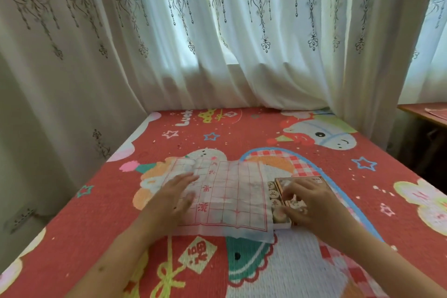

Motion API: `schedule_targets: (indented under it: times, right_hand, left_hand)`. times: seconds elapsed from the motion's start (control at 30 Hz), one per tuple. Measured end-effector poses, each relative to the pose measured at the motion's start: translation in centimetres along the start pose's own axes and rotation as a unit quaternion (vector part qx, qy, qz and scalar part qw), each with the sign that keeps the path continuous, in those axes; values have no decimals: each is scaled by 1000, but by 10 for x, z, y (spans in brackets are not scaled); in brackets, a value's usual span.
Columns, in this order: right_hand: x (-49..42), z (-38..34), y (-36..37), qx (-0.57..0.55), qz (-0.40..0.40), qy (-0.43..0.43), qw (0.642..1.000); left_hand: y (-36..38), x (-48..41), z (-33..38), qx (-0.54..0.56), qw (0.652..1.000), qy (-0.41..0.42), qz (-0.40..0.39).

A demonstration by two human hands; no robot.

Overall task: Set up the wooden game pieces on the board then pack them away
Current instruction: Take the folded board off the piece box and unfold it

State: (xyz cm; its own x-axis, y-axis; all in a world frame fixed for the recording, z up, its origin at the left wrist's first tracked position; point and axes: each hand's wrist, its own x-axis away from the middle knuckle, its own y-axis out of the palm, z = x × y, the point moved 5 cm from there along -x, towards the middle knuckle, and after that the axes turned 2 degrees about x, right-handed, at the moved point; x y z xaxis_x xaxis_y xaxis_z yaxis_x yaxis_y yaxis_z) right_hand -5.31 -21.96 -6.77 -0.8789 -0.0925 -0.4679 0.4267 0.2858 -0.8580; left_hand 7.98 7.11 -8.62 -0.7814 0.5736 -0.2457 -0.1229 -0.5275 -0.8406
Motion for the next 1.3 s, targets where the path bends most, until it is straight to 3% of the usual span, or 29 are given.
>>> schedule_targets:
  times: [0.13,0.5,0.7,0.93,1.1,1.2,1.3]
  right_hand:
    - [21,-10,13,1,-50,-21,999]
    - [31,-9,16,53,-35,-19,998]
    - [61,-34,9,2,-42,-35,998]
    - [120,-22,-20,-42,-93,10,995]
    - [150,-22,-41,-26,-114,16,993]
    - [151,-25,-49,-30,-75,65,995]
    - [136,-20,-56,-41,-17,153,987]
  left_hand:
    - [37,3,-1,-106,989,-23,-102]
    - [19,14,-46,-180,975,-96,-92]
    - [18,24,-46,-184,973,-99,-96]
    - [20,25,-47,-180,971,-109,-110]
    - [23,27,-14,-136,986,-75,-65]
    - [25,26,22,-83,995,-49,-38]
    - [16,31,69,-1,997,-35,75]
